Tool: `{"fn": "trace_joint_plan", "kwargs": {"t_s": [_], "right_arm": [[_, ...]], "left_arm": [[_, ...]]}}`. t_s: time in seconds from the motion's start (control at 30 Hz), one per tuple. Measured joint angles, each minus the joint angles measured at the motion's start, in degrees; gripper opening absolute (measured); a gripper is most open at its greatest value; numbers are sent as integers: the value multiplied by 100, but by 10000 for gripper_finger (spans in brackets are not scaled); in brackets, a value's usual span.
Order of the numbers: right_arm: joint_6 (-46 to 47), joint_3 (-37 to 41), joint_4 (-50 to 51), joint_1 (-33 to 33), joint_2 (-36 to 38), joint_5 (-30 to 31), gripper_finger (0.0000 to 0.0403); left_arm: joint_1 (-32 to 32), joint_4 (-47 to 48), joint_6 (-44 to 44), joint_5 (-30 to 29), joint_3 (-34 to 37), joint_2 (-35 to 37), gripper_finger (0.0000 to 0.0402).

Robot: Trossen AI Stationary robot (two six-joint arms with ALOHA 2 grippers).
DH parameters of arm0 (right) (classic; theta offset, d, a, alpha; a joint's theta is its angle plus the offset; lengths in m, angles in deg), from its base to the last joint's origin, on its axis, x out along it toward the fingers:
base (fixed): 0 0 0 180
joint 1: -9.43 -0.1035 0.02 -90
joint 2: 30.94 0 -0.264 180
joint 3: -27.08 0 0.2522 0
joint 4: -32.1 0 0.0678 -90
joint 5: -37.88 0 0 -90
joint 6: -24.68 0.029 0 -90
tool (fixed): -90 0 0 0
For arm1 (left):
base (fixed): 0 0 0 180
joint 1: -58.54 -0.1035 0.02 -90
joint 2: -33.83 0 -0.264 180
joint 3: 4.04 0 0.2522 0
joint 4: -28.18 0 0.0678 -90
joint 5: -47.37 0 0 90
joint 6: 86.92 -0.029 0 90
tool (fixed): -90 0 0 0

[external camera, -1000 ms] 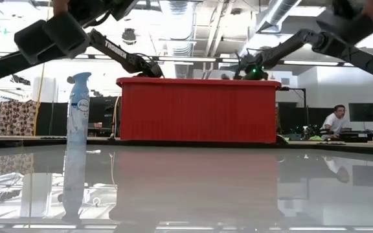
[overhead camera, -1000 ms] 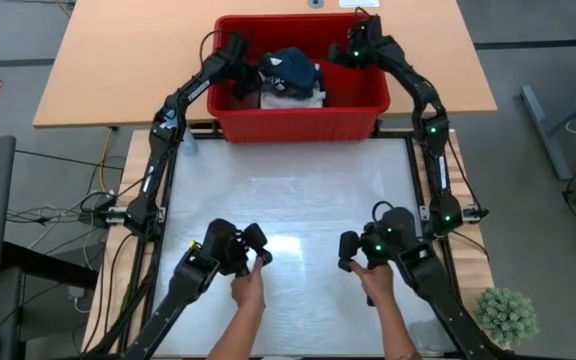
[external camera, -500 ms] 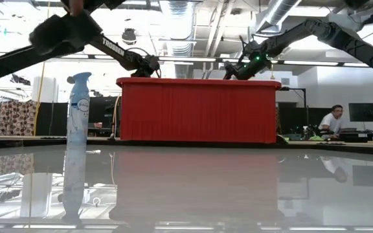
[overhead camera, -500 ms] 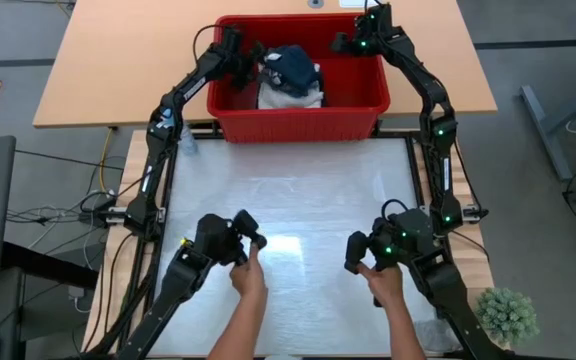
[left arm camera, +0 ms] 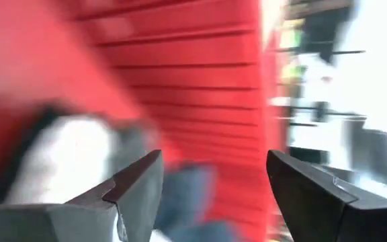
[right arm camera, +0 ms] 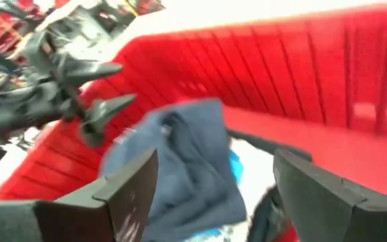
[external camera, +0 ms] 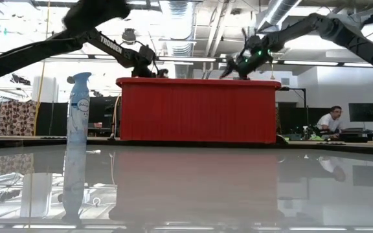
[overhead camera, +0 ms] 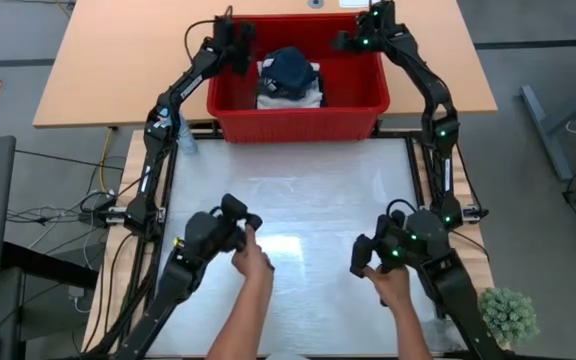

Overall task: Fold laundry
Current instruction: Return to Home Position

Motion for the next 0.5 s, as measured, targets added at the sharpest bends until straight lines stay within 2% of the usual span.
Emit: {"fn": "trace_joint_plan", "kwargs": {"t_s": [0.13,0.27,0.33,0.4,0.5], "right_arm": [[-380,-1,-267,30,376,-315,316],[-513,0,-309,105,876,-874,316],[-513,0,-305,111,1208,-1035,316],[-513,-2,-317,112,1567,-1113,316],[-569,-2,-310,107,2078,-1144,316]], "left_arm": [[34,-1858,439,141,-2,0,252],[31,-3968,825,567,-2,57,252],[25,-4574,761,813,-2,233,252],[55,-4974,343,1007,-2,503,252],[110,-5132,-434,1181,-2,1031,252]]}}
